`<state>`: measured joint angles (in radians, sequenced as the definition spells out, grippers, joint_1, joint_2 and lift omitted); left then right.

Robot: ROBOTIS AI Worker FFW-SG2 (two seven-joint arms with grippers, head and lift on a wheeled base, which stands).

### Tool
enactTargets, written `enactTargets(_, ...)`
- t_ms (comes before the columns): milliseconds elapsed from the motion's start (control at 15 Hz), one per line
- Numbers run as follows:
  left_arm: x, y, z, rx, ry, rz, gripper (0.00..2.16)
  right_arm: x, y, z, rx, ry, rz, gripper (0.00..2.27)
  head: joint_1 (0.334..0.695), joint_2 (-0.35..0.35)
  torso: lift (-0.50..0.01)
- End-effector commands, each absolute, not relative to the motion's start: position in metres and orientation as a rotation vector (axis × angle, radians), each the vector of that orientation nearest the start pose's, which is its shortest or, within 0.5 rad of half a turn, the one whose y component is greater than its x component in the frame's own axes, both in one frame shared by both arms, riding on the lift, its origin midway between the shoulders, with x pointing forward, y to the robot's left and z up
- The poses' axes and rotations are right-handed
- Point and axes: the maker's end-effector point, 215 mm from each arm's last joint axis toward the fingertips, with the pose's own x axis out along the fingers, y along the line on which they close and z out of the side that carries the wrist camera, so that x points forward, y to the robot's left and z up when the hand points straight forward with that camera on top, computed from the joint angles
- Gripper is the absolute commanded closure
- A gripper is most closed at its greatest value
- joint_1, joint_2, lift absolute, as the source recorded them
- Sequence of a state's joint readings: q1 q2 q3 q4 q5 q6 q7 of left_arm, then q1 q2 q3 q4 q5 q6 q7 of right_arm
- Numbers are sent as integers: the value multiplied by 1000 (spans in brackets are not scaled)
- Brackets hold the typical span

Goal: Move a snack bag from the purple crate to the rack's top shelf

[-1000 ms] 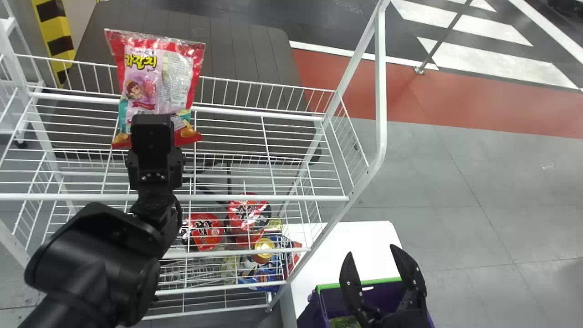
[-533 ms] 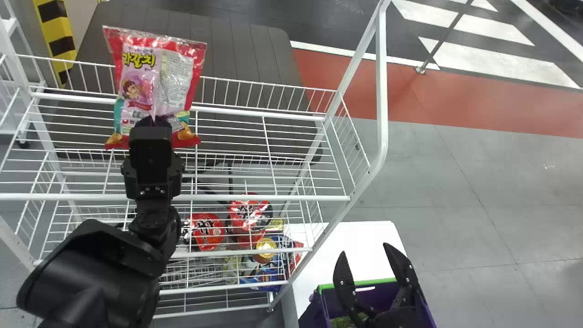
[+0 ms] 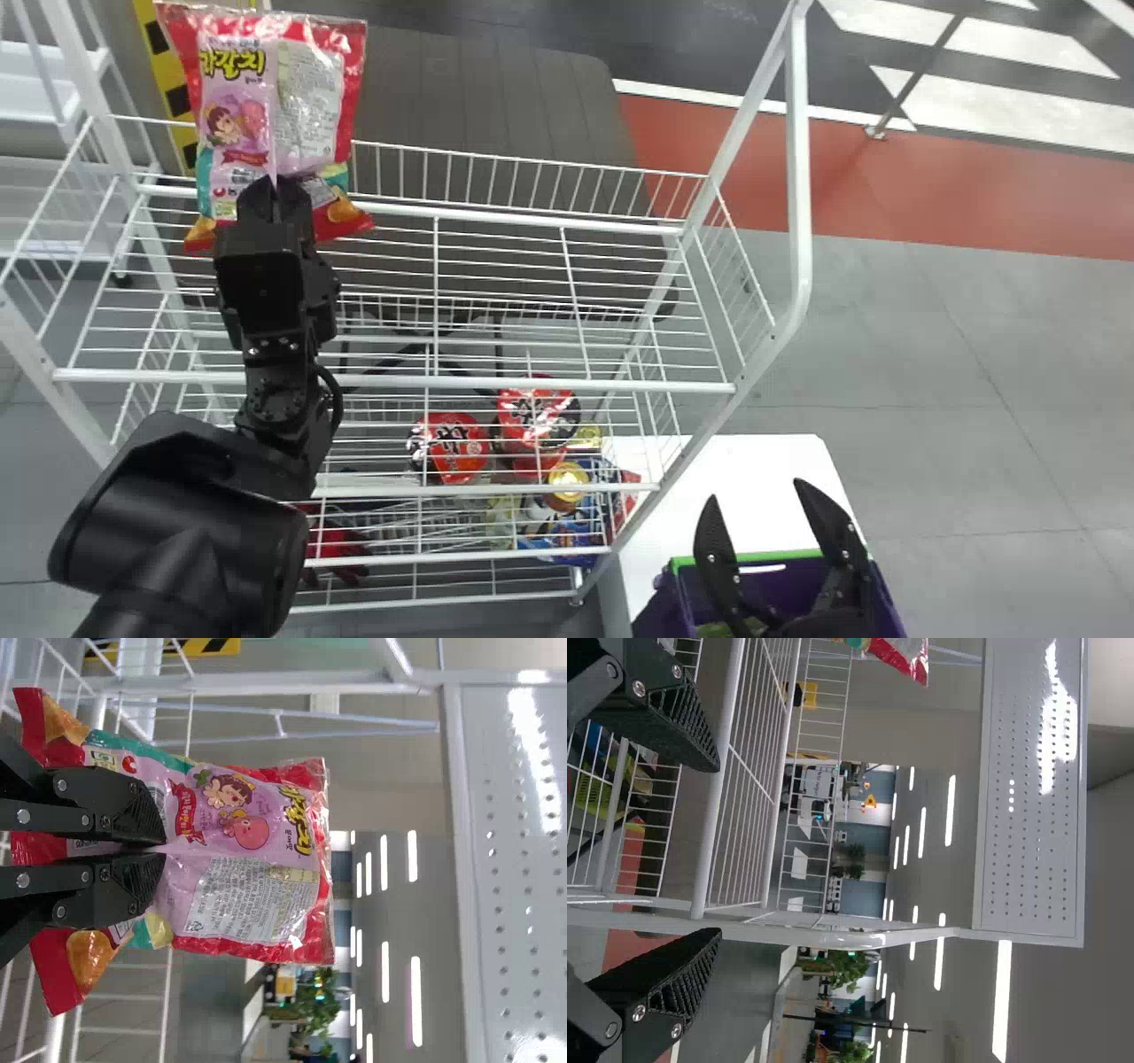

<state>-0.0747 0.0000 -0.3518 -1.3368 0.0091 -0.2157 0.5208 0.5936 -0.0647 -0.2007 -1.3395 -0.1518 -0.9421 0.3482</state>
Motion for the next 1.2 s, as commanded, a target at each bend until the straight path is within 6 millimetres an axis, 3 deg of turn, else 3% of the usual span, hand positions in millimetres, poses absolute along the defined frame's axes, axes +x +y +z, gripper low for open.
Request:
enactTargets(0, 587, 162, -360, -23, -106, 189, 1028, 302, -300, -439, -101, -126, 116, 188, 695, -214, 0)
enactTargets(200, 585, 180, -362, -37, -155, 189, 1028, 302, -296, -439, -103, -125, 122, 188, 695, -173, 0)
enactTargets(600, 574, 189, -371, -103, -225, 172, 1031, 303, -289, -440, -104, -124, 129, 188, 695, -138, 0)
enactTargets(1133, 590, 196, -383, -97, -220, 160, 1028, 302, -290, -436, -111, -137, 128, 188, 695, -123, 0)
